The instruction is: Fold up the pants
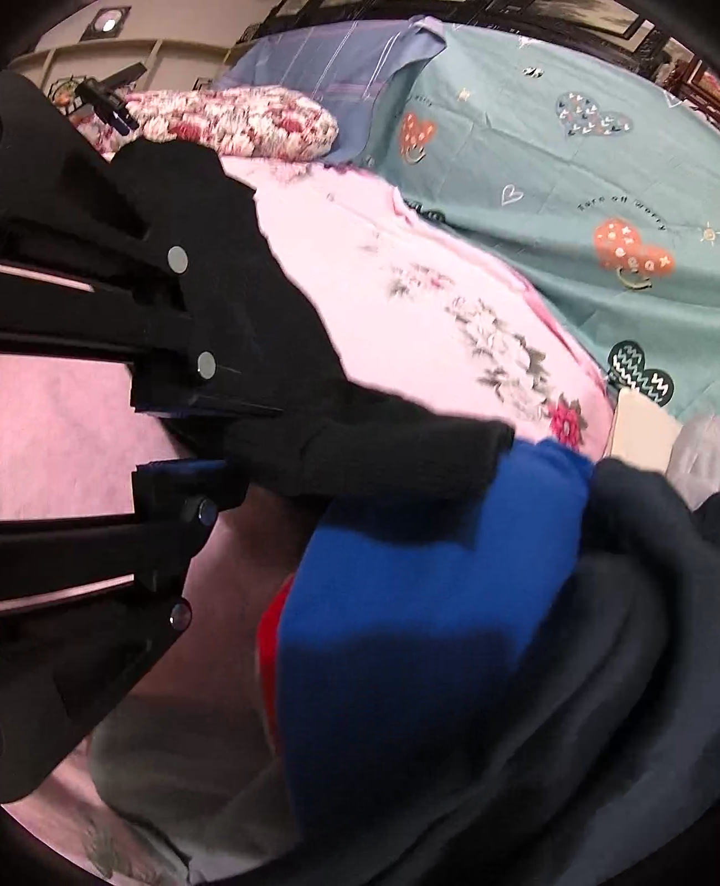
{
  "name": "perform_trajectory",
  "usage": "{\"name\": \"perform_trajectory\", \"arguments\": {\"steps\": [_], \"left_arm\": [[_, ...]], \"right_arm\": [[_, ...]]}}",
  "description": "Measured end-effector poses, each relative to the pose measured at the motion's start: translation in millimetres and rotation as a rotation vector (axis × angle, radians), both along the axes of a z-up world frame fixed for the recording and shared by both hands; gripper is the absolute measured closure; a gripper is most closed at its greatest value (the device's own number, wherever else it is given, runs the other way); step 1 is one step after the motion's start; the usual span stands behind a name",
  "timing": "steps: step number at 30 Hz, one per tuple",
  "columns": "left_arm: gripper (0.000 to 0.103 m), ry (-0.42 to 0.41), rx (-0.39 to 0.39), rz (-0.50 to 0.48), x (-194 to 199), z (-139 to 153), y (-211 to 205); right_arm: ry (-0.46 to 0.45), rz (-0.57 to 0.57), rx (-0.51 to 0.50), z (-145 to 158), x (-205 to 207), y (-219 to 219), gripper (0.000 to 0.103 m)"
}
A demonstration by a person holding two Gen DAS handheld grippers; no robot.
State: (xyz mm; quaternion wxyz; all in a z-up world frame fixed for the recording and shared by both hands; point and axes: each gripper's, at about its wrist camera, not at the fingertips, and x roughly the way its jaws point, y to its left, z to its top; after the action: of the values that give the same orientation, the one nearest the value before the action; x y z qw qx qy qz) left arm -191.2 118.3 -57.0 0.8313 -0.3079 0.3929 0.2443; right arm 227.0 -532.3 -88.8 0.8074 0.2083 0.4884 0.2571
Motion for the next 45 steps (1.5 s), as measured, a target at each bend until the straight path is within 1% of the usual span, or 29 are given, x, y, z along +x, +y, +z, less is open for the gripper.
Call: {"name": "perform_trajectory", "arguments": {"steps": [2,4,5,6,7,8,9,10,11,14,16,19,21,22,23,24,25,26,28,30,34,36,37,38,39,40,43,44,45], "left_arm": [[0.021,-0.040,-0.075,0.012,2.8,-6.6,8.1],[0.022,-0.083,-0.136,0.027,9.4,-12.8,15.5],[0.024,-0.092,-0.149,0.032,13.6,-14.6,13.3],[0.029,-0.095,-0.164,0.042,19.3,-17.3,15.7],[0.049,-0.089,-0.166,0.049,25.0,-19.4,16.4],[0.061,-0.064,-0.141,0.066,29.6,-19.8,15.7],[0.072,-0.048,-0.130,0.068,34.7,-19.6,15.6],[0.080,-0.049,-0.124,0.069,35.8,-18.1,16.5],[0.084,-0.062,-0.111,0.069,36.0,-13.2,16.5],[0.086,-0.095,-0.083,0.096,30.5,4.2,25.7],[0.086,-0.097,-0.079,0.113,29.1,10.9,32.6],[0.086,-0.046,-0.029,0.118,27.5,11.3,30.2],[0.087,-0.020,-0.051,0.146,21.7,-0.3,35.0],[0.089,-0.014,-0.065,0.164,18.2,-5.9,38.4],[0.089,-0.008,-0.073,0.188,14.5,-10.4,42.0],[0.089,-0.010,-0.085,0.201,12.2,-12.7,45.1],[0.089,-0.020,-0.094,0.210,10.6,-12.8,47.4],[0.089,-0.020,-0.092,0.221,11.1,-11.4,48.8],[0.089,0.004,-0.066,0.232,15.4,-8.3,48.4],[0.089,0.019,-0.046,0.247,19.3,-5.5,48.7],[0.089,0.032,-0.039,0.268,21.1,-6.1,48.6],[0.089,0.030,-0.041,0.273,19.2,-6.4,47.9],[0.089,0.028,-0.044,0.275,17.7,-5.6,47.4],[0.089,0.029,-0.043,0.274,16.5,-4.6,46.7],[0.089,0.036,-0.031,0.267,16.3,-2.7,43.9],[0.089,0.048,-0.013,0.256,17.1,-1.0,40.4],[0.085,0.113,0.098,0.178,28.9,3.7,18.3],[0.085,0.138,0.127,0.160,32.1,3.1,12.8],[0.082,0.177,0.164,0.142,36.5,1.2,5.5]], "right_arm": [[0.014,-0.010,0.012,-3.3,-0.4,-1.6,0.091],[0.005,-0.011,0.010,-2.6,-1.7,-1.3,0.091],[-0.001,-0.011,0.003,-0.7,-2.0,0.1,0.091],[-0.007,-0.011,0.001,1.5,-2.4,1.4,0.091],[-0.016,-0.013,-0.007,3.9,-2.9,2.6,0.091],[-0.024,-0.016,-0.015,5.8,-3.5,3.6,0.091],[-0.033,-0.019,-0.024,7.8,-4.0,4.6,0.091],[-0.042,-0.020,-0.033,9.3,-4.4,5.8,0.092],[-0.046,-0.021,-0.037,10.1,-4.8,6.4,0.093],[-0.056,-0.027,-0.040,12.9,-2.9,8.6,0.095],[-0.065,-0.026,-0.010,17.9,-1.9,8.8,0.096],[-0.078,-0.011,0.009,22.1,-4.3,9.3,0.096],[-0.054,0.013,-0.002,13.9,-3.9,8.5,0.095],[-0.028,0.021,-0.031,6.7,-3.6,8.2,0.092],[-0.002,0.016,-0.046,0.3,-3.0,6.5,0.084],[0.018,0.006,-0.033,-3.9,-2.3,2.6,0.075],[0.039,-0.013,-0.016,-8.5,-2.0,-3.0,0.052],[0.052,-0.044,-0.006,-11.7,-2.0,-9.6,0.045],[0.034,-0.043,0.057,-13.3,-0.9,-16.7,0.045],[0.033,-0.055,0.071,-15.3,3.7,-17.0,0.044],[0.058,-0.030,0.107,-23.5,22.3,-1.7,0.044],[0.051,-0.037,0.105,-26.2,29.6,6.1,0.047],[0.048,-0.027,0.112,-26.4,32.6,9.4,0.074],[0.060,-0.010,0.138,-27.1,35.1,10.9,0.085],[0.055,-0.014,0.140,-23.8,35.2,10.6,0.086],[0.023,-0.009,0.136,-14.5,33.0,9.7,0.087],[-0.051,-0.018,0.193,13.1,22.0,-3.1,0.088],[-0.092,-0.013,0.189,24.4,15.8,-6.9,0.088],[-0.121,-0.015,0.118,30.5,11.3,-6.0,0.088]]}}
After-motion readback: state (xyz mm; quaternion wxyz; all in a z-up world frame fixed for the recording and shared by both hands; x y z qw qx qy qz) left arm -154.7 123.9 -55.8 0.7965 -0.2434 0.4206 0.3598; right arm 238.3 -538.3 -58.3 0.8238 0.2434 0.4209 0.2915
